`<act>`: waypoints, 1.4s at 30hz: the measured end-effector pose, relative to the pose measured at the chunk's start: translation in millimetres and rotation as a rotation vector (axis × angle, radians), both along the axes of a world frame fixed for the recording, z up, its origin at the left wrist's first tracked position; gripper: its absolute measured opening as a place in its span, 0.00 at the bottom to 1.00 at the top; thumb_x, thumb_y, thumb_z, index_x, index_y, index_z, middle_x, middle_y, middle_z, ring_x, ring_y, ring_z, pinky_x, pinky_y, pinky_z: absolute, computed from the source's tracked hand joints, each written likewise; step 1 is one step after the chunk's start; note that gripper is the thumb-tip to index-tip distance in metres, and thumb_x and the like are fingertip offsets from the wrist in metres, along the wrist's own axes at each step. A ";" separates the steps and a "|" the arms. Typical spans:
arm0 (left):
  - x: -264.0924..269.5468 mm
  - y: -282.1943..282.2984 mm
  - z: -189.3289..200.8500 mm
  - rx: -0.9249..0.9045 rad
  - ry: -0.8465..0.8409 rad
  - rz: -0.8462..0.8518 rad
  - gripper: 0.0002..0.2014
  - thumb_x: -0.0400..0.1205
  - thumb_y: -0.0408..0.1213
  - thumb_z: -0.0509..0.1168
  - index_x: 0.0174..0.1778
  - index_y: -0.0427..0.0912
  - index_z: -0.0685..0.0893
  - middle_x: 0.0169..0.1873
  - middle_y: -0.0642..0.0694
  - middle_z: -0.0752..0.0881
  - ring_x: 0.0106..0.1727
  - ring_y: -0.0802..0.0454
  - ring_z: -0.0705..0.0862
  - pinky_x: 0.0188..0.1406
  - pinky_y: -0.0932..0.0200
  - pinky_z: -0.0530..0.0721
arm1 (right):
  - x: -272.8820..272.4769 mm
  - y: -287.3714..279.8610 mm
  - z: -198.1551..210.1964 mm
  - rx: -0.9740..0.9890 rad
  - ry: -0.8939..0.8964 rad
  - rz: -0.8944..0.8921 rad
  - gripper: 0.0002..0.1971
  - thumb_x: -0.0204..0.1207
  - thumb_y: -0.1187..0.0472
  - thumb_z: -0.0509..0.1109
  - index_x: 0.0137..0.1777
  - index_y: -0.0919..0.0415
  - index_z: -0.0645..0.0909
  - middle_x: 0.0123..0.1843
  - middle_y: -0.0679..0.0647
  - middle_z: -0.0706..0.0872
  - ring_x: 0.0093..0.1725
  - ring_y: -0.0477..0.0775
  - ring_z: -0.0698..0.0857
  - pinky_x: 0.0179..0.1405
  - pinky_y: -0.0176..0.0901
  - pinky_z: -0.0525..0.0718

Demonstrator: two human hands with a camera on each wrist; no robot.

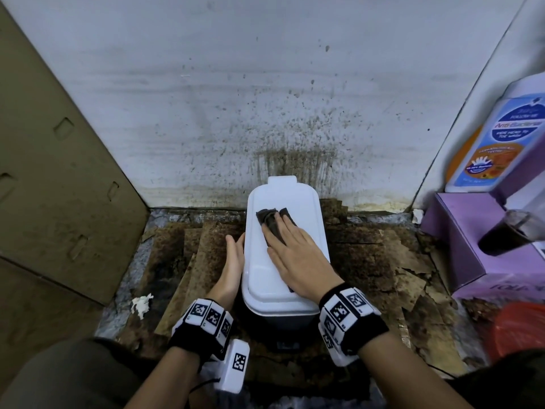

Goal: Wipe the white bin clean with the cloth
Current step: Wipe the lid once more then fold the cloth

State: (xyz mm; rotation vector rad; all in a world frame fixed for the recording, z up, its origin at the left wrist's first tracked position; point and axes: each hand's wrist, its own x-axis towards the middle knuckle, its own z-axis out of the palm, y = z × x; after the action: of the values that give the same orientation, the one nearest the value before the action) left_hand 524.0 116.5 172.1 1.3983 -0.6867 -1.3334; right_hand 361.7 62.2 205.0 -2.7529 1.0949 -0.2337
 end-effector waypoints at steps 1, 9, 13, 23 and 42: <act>-0.2 0.7 1.9 0.008 0.009 0.006 0.37 0.87 0.67 0.34 0.88 0.52 0.63 0.81 0.51 0.77 0.74 0.59 0.80 0.56 0.68 0.85 | 0.3 0.2 -0.1 -0.001 -0.003 0.009 0.29 0.91 0.48 0.42 0.90 0.53 0.51 0.91 0.59 0.49 0.90 0.58 0.48 0.87 0.55 0.57; -14.0 10.7 31.6 0.063 0.145 0.070 0.46 0.84 0.74 0.36 0.77 0.43 0.81 0.66 0.40 0.90 0.71 0.44 0.86 0.77 0.46 0.78 | -19.3 15.7 17.2 0.105 -0.156 0.322 0.27 0.91 0.51 0.51 0.89 0.40 0.53 0.91 0.48 0.56 0.90 0.45 0.49 0.86 0.43 0.52; -14.5 7.3 47.1 0.105 -0.100 0.112 0.42 0.76 0.81 0.52 0.59 0.48 0.89 0.56 0.42 0.93 0.63 0.53 0.90 0.69 0.53 0.84 | -38.9 28.5 17.7 0.257 -0.626 -0.096 0.25 0.89 0.54 0.57 0.84 0.37 0.63 0.77 0.42 0.76 0.80 0.45 0.67 0.81 0.45 0.64; -19.2 -3.4 61.3 0.131 -0.926 -0.017 0.35 0.79 0.67 0.68 0.76 0.48 0.75 0.72 0.44 0.74 0.78 0.44 0.71 0.69 0.49 0.73 | -63.6 60.7 4.0 0.443 -0.559 -0.642 0.25 0.88 0.47 0.61 0.80 0.57 0.73 0.63 0.49 0.70 0.67 0.48 0.74 0.61 0.32 0.67; -24.1 7.5 65.1 -0.157 -0.842 0.034 0.12 0.84 0.44 0.73 0.49 0.48 0.75 0.45 0.50 0.86 0.49 0.52 0.85 0.44 0.48 0.82 | -73.9 75.8 1.4 0.393 -0.662 -0.443 0.12 0.74 0.46 0.80 0.43 0.51 0.83 0.40 0.48 0.82 0.42 0.44 0.81 0.39 0.29 0.74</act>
State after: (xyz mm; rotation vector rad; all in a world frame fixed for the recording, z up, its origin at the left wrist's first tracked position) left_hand 499.9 124.0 237.2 1.8207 -1.2722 -0.5981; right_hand 287.8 138.0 206.4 -1.8456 1.3376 -0.8136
